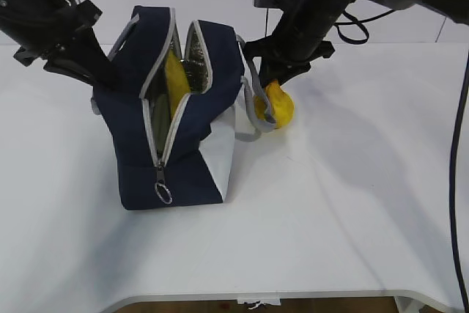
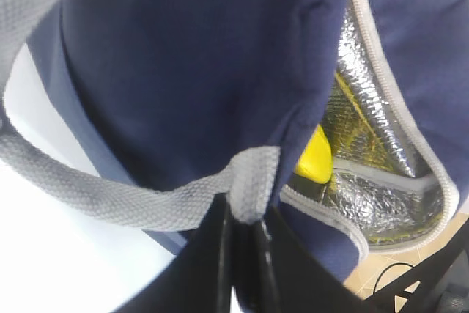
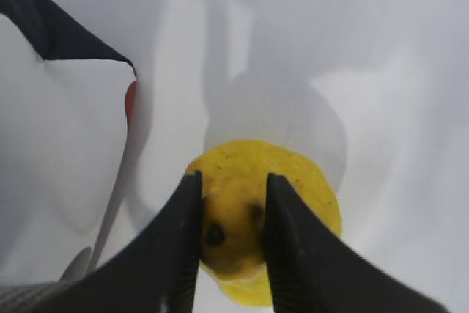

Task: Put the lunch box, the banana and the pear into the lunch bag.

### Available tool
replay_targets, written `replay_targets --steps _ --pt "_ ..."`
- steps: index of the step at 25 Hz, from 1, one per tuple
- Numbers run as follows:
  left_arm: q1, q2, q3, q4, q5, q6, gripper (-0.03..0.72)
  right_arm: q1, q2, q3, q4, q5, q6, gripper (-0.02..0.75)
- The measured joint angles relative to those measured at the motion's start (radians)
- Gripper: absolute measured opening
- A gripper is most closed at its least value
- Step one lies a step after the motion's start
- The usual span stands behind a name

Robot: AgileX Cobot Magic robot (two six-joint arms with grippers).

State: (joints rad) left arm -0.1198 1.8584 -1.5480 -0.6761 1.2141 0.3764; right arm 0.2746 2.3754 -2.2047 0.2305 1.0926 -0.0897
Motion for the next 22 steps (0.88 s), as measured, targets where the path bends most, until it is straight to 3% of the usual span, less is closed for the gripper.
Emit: replay_targets --steps 4,11,22 --pt "0.000 0.000 0.000 0.004 0.000 -0.002 0.005 0.000 -0.014 0.000 -0.020 0.040 0.000 0.182" --pt "0.000 0.000 0.000 0.005 0.000 -0.002 0.005 0.000 -0.025 -0.105 -0.088 0.142 0.000 0.177" --pt "0.000 0.000 0.000 0.008 0.000 -0.002 0.005 0.000 -0.176 -0.188 -0.058 0.164 0.006 0.174"
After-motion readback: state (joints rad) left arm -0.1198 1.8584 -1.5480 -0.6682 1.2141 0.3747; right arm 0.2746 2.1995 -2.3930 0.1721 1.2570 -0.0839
